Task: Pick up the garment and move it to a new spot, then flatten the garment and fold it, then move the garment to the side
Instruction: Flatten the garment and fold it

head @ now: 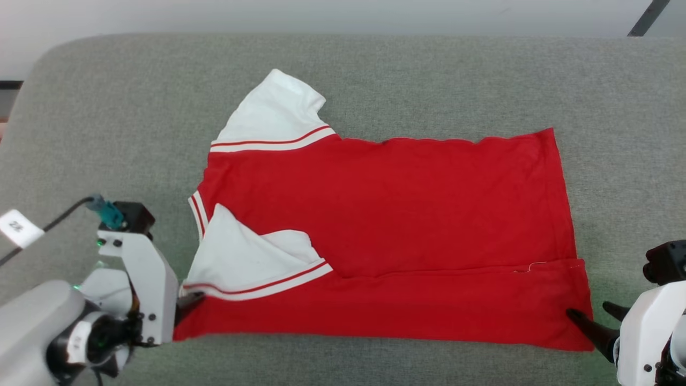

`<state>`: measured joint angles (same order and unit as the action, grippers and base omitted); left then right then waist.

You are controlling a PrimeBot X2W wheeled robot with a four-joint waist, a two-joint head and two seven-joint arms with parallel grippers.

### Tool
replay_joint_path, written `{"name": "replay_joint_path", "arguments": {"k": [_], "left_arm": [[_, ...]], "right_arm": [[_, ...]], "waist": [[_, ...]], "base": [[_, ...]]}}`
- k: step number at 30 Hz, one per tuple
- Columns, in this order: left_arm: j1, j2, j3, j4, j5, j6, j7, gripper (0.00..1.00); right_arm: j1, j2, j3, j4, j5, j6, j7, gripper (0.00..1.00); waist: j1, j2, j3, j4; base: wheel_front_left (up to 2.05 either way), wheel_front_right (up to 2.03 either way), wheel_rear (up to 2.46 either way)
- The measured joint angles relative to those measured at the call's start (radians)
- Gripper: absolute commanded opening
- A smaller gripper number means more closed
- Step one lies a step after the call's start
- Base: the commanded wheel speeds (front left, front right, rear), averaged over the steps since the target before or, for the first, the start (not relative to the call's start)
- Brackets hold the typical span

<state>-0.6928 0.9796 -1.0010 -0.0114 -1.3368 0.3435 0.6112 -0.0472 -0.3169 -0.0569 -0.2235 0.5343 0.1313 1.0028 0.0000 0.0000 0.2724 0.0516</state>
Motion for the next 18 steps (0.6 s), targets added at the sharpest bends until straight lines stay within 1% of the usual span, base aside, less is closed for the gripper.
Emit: {"name": "replay_joint_path", "arguments": {"k": [4, 8, 12, 15, 18], "left_arm": [[-0.024, 0.037, 0.024, -0.035, 0.016, 0.009, -0.018, 1.0], [-0.078, 0.051, 0.067, -0.038, 0.053, 0.012, -0.076, 1.0], [-0.135, 0.047, 0.091, -0.006, 0.103, -0.015, -0.122, 1.0], [-0.179, 0.024, 0.108, 0.029, 0.13, -0.04, -0.159, 1.0], [-0.222, 0.001, 0.115, 0.073, 0.162, -0.068, -0.186, 1.0]], "right_arm": [[0.01, 0.013, -0.011, -0.04, -0.001, 0.0, -0.028, 1.0], [0.002, 0.017, -0.012, -0.091, -0.021, 0.0, -0.12, 1.0], [-0.038, 0.031, 0.007, -0.115, -0.054, 0.0, -0.26, 1.0], [-0.068, 0.032, 0.037, -0.123, -0.079, 0.0, -0.388, 1.0], [-0.103, 0.019, 0.073, -0.124, -0.127, 0.0, -0.539, 1.0]], "waist": [[0.0, 0.0, -0.005, -0.008], [0.0, 0.0001, -0.003, -0.023], [0.0, 0.0, 0.005, -0.044], [0.0, 0.0, 0.015, -0.064], [0.0, 0.0, 0.029, -0.086]], "base": [[0.0, 0.0, 0.0], [0.0, 0.0, 0.0], [0.0, 0.0, 0.0], [0.0, 0.0, 0.0], [0.0, 0.0, 0.0]]}}
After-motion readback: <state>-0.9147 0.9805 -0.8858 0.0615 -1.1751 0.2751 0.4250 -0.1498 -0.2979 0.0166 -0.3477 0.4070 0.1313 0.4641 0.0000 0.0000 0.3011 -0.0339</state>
